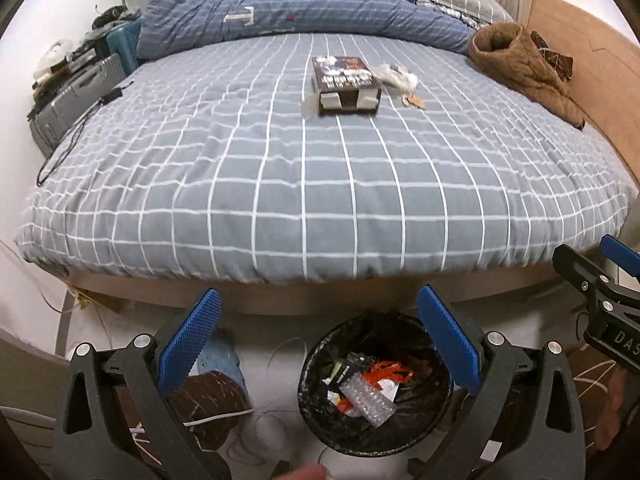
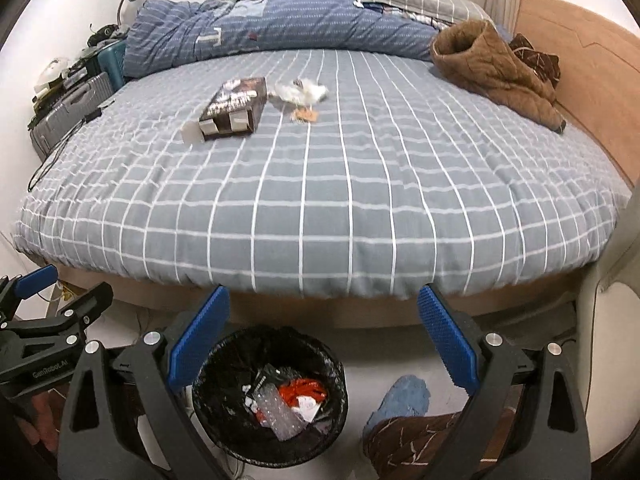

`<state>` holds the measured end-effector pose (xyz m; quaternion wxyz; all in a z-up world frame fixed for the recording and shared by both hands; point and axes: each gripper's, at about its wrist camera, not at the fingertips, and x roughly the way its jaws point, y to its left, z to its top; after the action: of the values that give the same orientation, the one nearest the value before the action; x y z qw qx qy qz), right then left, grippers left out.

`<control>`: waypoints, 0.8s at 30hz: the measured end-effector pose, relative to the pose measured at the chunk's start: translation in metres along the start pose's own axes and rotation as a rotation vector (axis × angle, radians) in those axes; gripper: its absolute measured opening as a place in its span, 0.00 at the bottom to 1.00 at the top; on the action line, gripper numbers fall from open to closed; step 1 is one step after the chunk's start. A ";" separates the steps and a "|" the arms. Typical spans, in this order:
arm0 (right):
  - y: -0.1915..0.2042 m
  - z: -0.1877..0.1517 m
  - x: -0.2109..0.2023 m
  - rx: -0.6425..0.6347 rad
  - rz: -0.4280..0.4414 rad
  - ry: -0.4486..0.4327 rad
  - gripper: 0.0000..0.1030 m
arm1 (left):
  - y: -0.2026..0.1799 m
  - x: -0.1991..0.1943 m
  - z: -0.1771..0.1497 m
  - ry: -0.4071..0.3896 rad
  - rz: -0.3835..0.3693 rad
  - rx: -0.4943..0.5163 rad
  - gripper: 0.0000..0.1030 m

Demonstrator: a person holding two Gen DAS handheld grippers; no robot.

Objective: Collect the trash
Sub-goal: 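Move both tools back over the bed toward the brown box and tissue packet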

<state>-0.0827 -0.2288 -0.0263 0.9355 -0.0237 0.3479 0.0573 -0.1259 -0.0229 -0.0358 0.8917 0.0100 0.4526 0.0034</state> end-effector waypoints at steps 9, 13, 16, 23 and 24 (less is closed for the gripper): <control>0.002 0.037 -0.010 -0.009 -0.003 -0.056 0.89 | 0.006 -0.015 0.031 -0.044 0.001 -0.012 0.94; 0.001 0.056 -0.008 -0.011 -0.003 -0.077 0.89 | 0.006 -0.014 0.048 -0.051 0.004 -0.012 0.94; -0.002 0.068 -0.004 -0.012 -0.005 -0.088 0.89 | 0.007 -0.009 0.064 -0.051 0.008 -0.016 0.94; -0.006 0.106 0.021 -0.023 -0.013 -0.101 0.89 | 0.011 0.013 0.099 -0.042 0.007 -0.030 0.94; -0.007 0.112 0.027 -0.025 -0.015 -0.100 0.89 | 0.010 0.018 0.104 -0.040 0.009 -0.029 0.94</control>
<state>0.0111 -0.2239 0.0405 0.9518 -0.0352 0.2996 0.0560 -0.0311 -0.0138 0.0119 0.9005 -0.0010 0.4346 0.0139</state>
